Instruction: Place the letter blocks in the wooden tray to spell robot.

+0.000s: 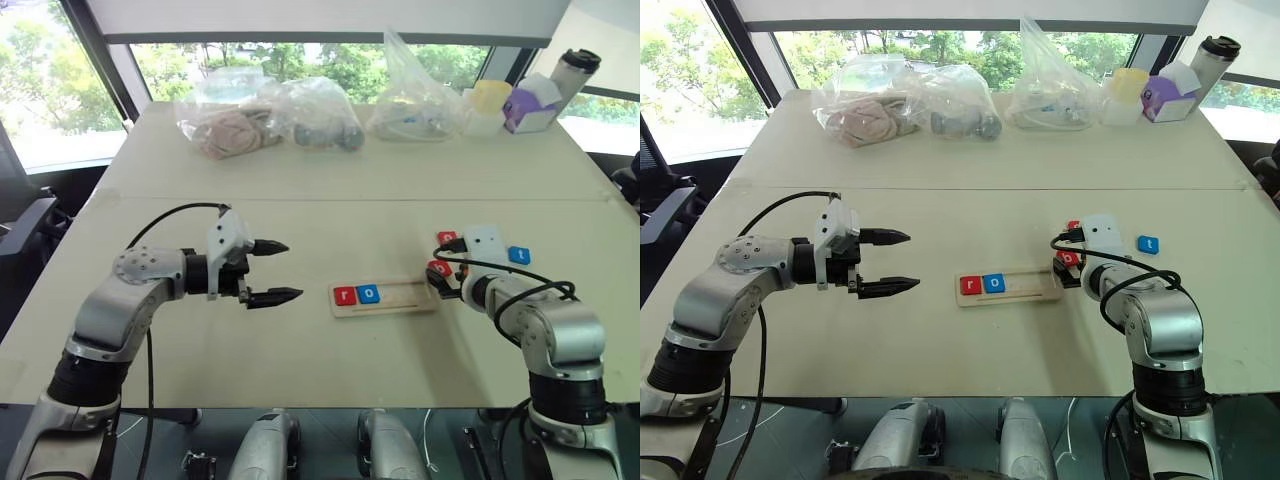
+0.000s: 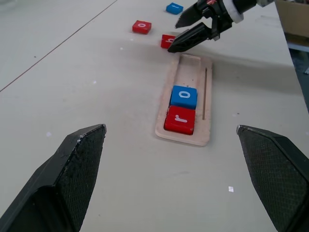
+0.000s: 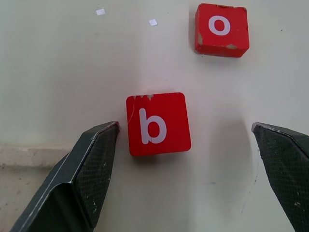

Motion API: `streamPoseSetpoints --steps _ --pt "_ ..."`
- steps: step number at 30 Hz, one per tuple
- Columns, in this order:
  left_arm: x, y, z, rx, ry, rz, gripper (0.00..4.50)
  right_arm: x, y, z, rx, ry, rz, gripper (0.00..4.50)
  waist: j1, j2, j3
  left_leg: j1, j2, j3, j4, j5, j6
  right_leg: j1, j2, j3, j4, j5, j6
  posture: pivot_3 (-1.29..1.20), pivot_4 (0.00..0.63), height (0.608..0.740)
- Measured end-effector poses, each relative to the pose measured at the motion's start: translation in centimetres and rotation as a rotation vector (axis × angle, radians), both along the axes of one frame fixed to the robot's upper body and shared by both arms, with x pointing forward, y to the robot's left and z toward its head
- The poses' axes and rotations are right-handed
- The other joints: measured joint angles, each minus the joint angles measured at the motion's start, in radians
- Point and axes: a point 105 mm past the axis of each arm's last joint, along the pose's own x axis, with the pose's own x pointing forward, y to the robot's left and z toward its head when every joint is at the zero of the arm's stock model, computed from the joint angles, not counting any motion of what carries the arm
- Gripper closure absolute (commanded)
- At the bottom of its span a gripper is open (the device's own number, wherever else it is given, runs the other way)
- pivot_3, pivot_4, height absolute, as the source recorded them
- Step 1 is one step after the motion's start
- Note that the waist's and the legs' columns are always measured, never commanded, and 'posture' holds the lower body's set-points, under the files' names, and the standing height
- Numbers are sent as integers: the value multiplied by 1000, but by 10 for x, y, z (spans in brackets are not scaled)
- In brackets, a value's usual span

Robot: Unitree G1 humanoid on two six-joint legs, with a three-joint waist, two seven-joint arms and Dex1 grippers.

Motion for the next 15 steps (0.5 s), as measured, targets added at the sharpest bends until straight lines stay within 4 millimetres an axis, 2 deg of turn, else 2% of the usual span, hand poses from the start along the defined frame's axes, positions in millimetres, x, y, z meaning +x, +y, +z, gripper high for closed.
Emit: streamPoseSetpoints --steps 2,5,6,10,15 --pt "0 0 0 0 -2 5 0 3 3 -1 12 2 9 1343 -1 0 0 1 0 0 0 0 0 0 0 0 1 0 0 0 150 740" --pt "-1 -1 1 0 -11 8 0 6 9 -2 33 4 21 2983 -2 0 0 1 1 0 0 0 -1 0 1 0 1 0 0 0 150 740" --pt "-1 -1 1 0 -14 8 0 7 9 -1 34 2 20 3306 -1 0 0 1 1 0 0 0 -1 0 1 0 1 0 0 0 150 740" --pt "0 -1 1 -1 -18 19 0 6 7 -2 58 20 5 3319 1 0 0 1 1 -1 0 1 -1 0 1 0 2 0 0 0 150 740" --pt "-1 1 -3 -1 -6 29 0 -7 -6 2 59 73 -27 3319 10 0 0 1 1 -1 0 1 -1 0 1 0 2 0 0 0 150 740"
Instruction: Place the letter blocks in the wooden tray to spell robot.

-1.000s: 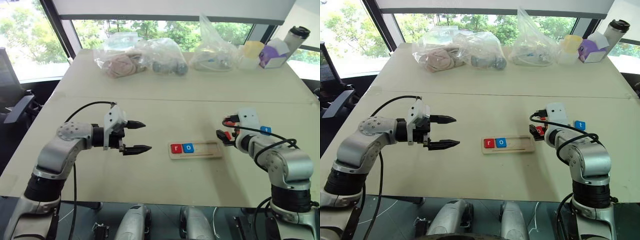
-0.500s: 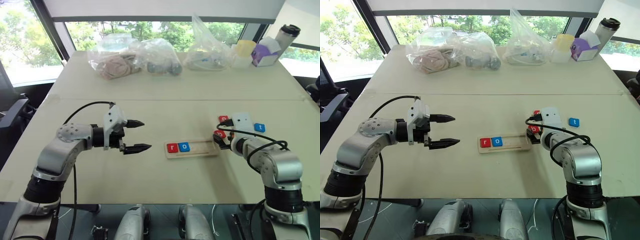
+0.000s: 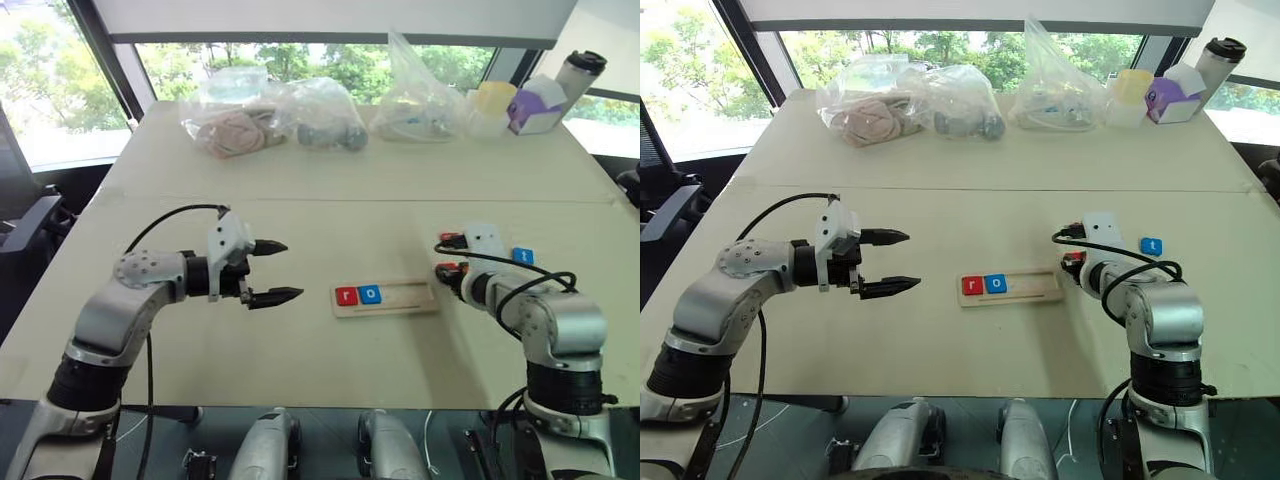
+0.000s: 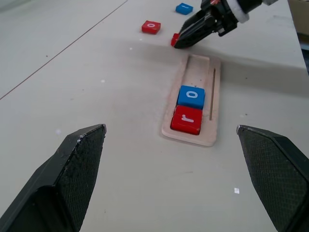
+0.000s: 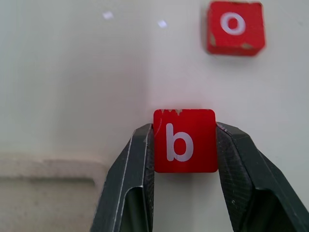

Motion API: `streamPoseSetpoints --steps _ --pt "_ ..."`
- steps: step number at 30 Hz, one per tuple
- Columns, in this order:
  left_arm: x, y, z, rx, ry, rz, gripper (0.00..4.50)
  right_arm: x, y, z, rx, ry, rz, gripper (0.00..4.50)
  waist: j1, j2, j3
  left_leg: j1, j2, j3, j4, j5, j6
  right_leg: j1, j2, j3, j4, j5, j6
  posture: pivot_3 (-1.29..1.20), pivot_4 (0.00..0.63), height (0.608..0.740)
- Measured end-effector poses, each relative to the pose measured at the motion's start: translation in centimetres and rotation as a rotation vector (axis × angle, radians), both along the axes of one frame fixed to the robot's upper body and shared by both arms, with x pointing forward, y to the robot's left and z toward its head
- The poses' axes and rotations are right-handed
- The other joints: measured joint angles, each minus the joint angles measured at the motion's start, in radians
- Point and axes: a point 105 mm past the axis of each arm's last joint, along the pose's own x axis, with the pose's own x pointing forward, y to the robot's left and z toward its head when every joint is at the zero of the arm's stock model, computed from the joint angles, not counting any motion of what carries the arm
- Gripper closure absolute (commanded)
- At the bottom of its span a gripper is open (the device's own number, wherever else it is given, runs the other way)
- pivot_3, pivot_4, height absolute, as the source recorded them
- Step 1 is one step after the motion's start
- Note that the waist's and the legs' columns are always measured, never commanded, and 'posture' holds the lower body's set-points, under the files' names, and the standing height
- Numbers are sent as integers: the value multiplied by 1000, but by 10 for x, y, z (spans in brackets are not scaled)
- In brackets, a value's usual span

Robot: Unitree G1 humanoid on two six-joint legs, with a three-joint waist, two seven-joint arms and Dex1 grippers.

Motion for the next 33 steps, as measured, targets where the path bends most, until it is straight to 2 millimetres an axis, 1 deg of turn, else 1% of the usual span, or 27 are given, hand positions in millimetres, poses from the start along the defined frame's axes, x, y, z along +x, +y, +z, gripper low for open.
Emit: streamPoseSetpoints --steps 3,6,9,14,21,24,27,29,30,33 --pt "-1 1 -2 0 8 2 0 -11 -13 12 -12 6 -43 3319 -1 0 0 -1 0 0 0 0 0 -1 0 0 0 0 -1 0 150 740" --pt "-1 -1 -2 -5 -2 -4 0 -21 -18 21 -42 -12 -60 3319 -1 0 0 0 0 0 0 0 0 -1 0 0 0 -1 -2 0 150 740" --pt "-2 -4 -3 -10 1 -15 0 -37 -16 12 -64 16 -42 3319 -1 0 0 -1 0 -1 0 0 0 -1 0 0 0 -1 -2 0 150 740" --pt "-2 -6 -4 -16 -3 -25 0 -51 -11 -5 -41 54 -35 3319 -4 0 0 0 0 -1 0 0 0 -1 0 0 0 -1 -2 0 150 740" --pt "-1 -5 -6 -17 0 -23 0 -49 -8 -5 -8 37 -60 3319 -4 0 0 0 0 -1 0 0 -1 -1 0 0 0 -1 -3 0 150 740" --pt "-1 -5 -6 -17 1 -26 0 -44 -7 2 -9 12 -60 3319 -3 0 0 0 0 -1 0 0 -1 -1 0 0 0 -1 -3 0 150 740" --pt "-1 -5 -6 -16 0 -26 0 -42 -6 3 -8 7 -57 3319 -2 0 0 0 0 -1 0 0 -1 -1 0 0 0 -2 -3 0 150 740" --pt "-1 -6 -6 -15 -1 -27 0 -41 -6 1 -5 19 -57 2305 -2 0 0 0 0 -1 0 0 -1 -1 0 0 0 -2 -3 0 150 740" --pt "-1 -6 -6 -15 -1 -27 0 -41 -6 0 -4 24 -56 1870 -2 0 0 0 0 -1 0 0 -1 -1 0 0 0 -2 -3 0 150 740" --pt "-1 -6 -6 -15 -1 -25 0 -42 -6 -1 -1 31 -51 283 -2 0 0 0 0 -1 0 0 -1 -1 0 0 0 -2 -3 0 150 740"
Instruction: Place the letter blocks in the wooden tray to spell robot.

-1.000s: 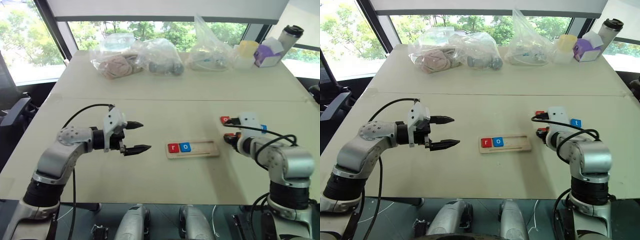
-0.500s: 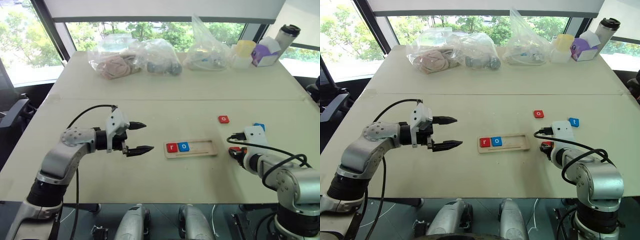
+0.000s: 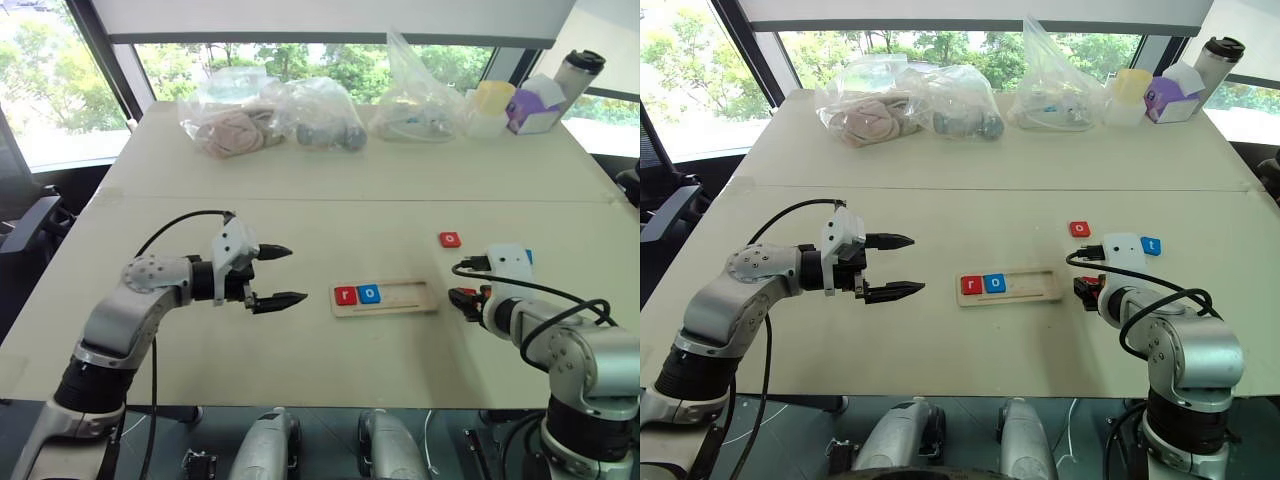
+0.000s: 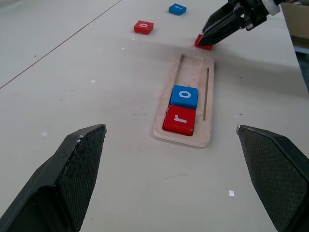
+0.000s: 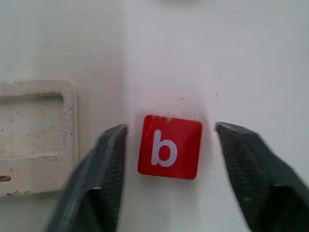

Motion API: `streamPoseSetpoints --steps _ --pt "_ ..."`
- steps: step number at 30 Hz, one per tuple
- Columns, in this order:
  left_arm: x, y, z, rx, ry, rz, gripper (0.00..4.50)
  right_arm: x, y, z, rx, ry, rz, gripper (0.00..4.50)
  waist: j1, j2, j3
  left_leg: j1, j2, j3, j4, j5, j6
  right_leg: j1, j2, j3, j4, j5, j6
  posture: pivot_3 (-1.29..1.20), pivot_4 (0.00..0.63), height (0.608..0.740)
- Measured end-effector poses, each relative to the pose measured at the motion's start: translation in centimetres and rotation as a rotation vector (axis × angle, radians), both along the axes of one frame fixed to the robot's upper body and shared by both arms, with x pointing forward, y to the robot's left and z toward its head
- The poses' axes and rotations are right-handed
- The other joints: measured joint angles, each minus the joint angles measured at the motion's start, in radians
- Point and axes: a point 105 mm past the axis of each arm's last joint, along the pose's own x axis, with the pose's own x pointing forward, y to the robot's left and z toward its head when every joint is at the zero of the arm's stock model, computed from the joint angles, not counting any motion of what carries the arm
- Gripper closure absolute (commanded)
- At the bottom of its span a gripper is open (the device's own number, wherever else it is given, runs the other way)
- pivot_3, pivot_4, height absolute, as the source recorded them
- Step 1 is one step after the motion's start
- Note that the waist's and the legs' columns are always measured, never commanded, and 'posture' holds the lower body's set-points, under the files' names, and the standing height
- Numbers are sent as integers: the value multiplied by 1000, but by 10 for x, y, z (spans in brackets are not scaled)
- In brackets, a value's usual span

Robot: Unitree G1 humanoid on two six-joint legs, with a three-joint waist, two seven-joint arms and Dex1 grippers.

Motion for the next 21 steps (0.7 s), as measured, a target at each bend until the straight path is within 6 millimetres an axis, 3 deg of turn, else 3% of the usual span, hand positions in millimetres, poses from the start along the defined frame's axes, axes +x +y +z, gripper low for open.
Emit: streamPoseSetpoints --steps 1,5,11,13,17,21 --pt "0 0 0 0 0 0 0 0 0 -1 1 5 -1 25 0 0 0 0 0 0 0 0 0 0 0 0 0 0 0 0 150 740" --pt "0 0 0 1 -3 1 0 -1 -4 3 -32 26 56 25 0 0 0 0 0 0 0 0 0 0 0 0 0 0 0 0 150 740" --pt "-1 -1 -1 4 -4 -8 0 -2 1 66 -193 -16 506 25 3 4 3 -1 0 -1 -1 0 0 0 0 -1 -4 -1 1 0 150 740" --pt "-1 -3 -1 4 -5 -16 0 -9 5 77 -223 -10 681 25 2 3 3 -1 1 -1 -2 0 0 1 1 -1 -5 -1 1 0 150 740" --pt "1 -6 0 -3 -17 -24 0 -22 -1 59 -223 110 972 25 1 1 4 -1 1 1 -2 0 1 1 1 0 -6 -1 2 0 150 740" --pt "2 -10 3 -19 -31 -30 0 -15 -21 37 -273 157 1118 25 -2 1 4 0 1 3 0 0 1 1 0 1 -5 -1 3 0 150 740"
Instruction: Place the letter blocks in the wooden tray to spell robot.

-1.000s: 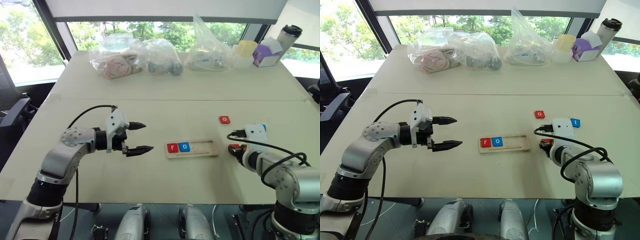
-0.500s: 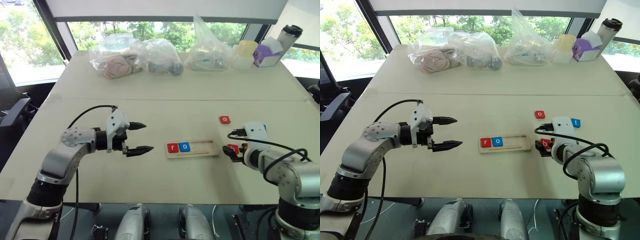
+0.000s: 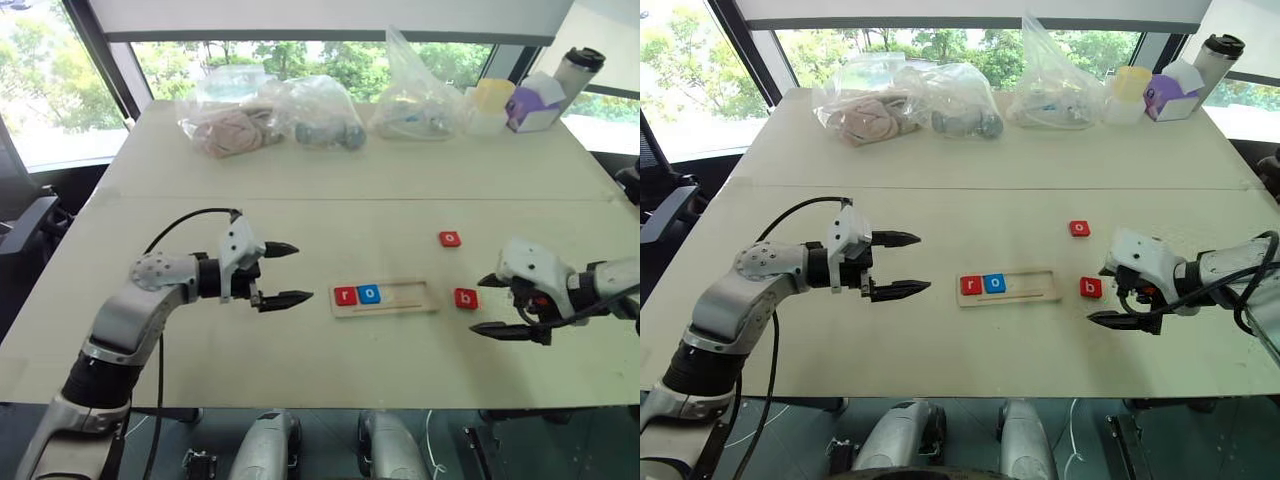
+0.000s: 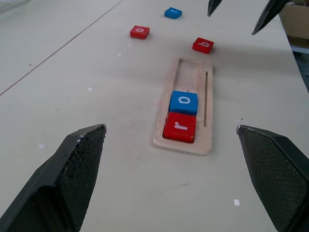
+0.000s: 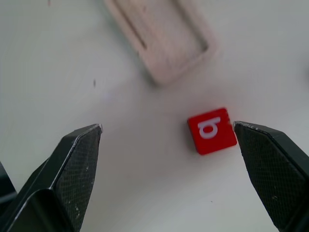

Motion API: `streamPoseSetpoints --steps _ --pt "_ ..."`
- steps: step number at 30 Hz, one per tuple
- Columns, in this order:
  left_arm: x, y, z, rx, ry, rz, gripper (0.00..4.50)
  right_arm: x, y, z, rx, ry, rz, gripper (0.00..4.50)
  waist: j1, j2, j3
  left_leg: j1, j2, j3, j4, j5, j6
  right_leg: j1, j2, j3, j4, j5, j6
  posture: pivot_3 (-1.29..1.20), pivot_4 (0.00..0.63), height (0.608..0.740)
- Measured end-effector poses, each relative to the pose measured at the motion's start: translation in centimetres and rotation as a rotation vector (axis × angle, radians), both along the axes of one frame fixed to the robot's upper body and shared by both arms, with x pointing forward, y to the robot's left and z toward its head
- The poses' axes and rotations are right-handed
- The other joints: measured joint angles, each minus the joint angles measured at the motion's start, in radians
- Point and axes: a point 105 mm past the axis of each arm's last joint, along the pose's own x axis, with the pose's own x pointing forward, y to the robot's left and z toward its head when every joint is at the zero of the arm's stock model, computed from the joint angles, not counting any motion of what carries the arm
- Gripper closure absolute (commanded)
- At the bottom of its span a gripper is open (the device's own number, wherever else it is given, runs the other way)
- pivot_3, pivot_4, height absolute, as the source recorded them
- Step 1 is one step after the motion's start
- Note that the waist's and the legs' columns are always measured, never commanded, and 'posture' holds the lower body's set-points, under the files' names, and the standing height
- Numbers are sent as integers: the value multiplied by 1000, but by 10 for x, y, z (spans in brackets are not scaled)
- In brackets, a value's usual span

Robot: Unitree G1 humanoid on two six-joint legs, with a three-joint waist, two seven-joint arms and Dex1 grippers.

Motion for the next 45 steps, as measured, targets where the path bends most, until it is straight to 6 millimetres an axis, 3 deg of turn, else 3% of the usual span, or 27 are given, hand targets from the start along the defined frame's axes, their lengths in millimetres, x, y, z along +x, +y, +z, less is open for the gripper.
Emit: streamPoseSetpoints --steps 8,15,19,23,27,33,36,41,45 --pt "2 1 -1 1 -5 23 0 34 -15 -16 -45 -26 86 25 -2 0 0 1 3 0 0 1 -2 -1 2 0 2 1 1 0 150 740" --pt "2 4 -2 0 -6 50 0 42 -14 -33 -43 11 109 25 4 1 0 1 3 0 1 1 -2 0 1 0 2 1 0 0 150 740" --pt "1 5 -1 -3 -6 52 0 44 -13 -33 -52 8 121 25 3 1 0 1 3 0 1 1 -3 0 1 0 2 1 0 0 150 740" --pt "-7 9 1 22 -11 19 0 44 -12 -34 -56 6 130 1319 2 1 0 1 3 0 1 1 -3 0 0 0 2 2 -1 0 150 740" --pt "-21 17 -2 84 14 -55 0 45 -11 -34 -62 5 131 3364 -3 1 0 2 3 0 1 1 -4 0 -2 0 2 2 -2 0 150 740" --pt "-29 25 -2 146 2 -121 0 47 -10 -32 -87 -8 135 3375 -3 1 0 3 3 1 1 2 -5 0 -6 -2 2 3 -4 0 150 740" --pt "-29 25 -2 149 -5 -129 0 50 7 -18 -87 -54 174 3375 -5 3 1 2 3 2 0 2 -5 -2 -6 -1 4 3 -4 0 150 740" --pt "-28 26 -3 172 -17 -142 0 50 60 21 -26 -159 330 3375 -17 4 2 2 3 2 -1 2 -5 -4 -6 -2 7 3 -4 0 150 740" --pt "-28 30 -8 214 -17 -153 0 48 87 22 13 -152 400 3375 -17 4 2 2 2 2 0 2 -5 -4 -6 -2 7 3 -4 0 150 740"
